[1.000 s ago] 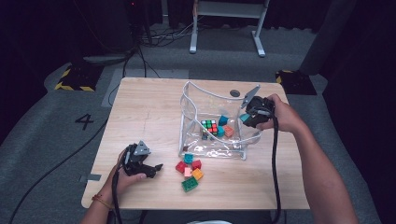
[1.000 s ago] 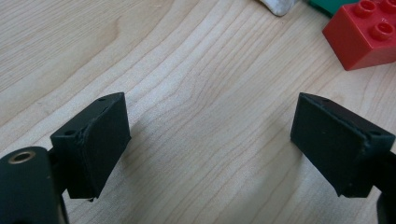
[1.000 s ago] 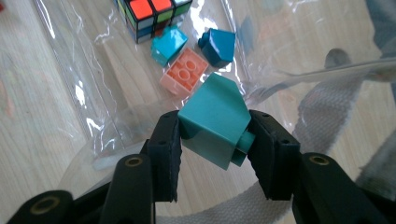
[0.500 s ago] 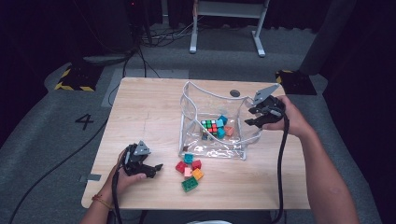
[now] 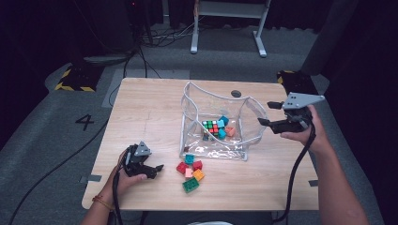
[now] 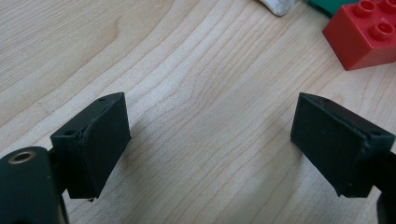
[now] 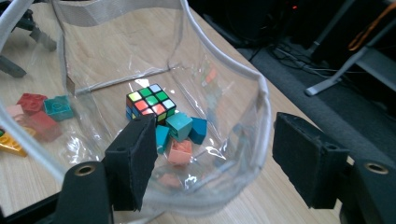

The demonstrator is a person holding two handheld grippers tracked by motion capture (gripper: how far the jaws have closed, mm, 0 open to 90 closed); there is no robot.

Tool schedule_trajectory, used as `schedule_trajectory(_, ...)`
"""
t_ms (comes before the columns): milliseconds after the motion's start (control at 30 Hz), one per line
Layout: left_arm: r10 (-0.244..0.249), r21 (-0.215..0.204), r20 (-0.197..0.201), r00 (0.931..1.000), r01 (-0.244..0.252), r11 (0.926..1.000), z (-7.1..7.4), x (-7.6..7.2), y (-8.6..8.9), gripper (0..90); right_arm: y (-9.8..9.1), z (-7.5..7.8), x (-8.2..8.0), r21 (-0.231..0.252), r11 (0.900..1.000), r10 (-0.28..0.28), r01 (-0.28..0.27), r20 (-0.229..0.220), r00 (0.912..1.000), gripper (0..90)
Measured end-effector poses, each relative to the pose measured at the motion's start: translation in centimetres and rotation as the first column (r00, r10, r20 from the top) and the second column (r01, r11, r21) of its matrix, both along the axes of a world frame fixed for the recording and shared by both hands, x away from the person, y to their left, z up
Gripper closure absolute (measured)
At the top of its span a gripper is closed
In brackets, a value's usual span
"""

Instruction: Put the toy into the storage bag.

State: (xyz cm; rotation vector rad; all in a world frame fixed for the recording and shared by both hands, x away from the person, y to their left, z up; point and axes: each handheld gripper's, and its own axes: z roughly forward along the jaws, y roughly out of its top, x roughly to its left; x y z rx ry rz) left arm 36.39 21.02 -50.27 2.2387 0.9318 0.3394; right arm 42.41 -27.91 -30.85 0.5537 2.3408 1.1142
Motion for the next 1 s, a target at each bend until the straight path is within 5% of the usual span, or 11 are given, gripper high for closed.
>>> schedule_trajectory(300, -0.001, 0.002, 0.001, 1.0, 0.001, 1.0, 0.0, 0.0, 0.0, 12.0, -3.7, -1.6, -3.9, 0.094, 0.994, -0.059, 0.055, 0.041, 0.9974, 30.4)
schedule_trajectory(467, -0.001, 0.0, 0.0, 1.0, 0.001, 1.0, 0.0, 0.0, 0.0, 12.0, -4.4, -3.5, -5.2, 0.084, 0.9944, -0.066, 0.065, 0.014, 0.9977, 30.4)
schedule_trajectory(733, -0.003, 0.003, -0.001, 1.0, 0.003, 1.0, 0.0, 0.0, 0.0, 12.1, -3.1, -7.1, -7.2, 0.07, 0.9975, -0.007, 0.008, -0.022, 0.9997, 31.9)
schedule_trajectory(1000, -0.005, 0.001, 0.0, 1.0, 0.005, 1.0, 0.0, 0.0, 0.0, 12.1, -0.6, -10.9, -8.8, 0.126, 0.9897, 0.082, -0.069, -0.1, 0.9917, 34.3)
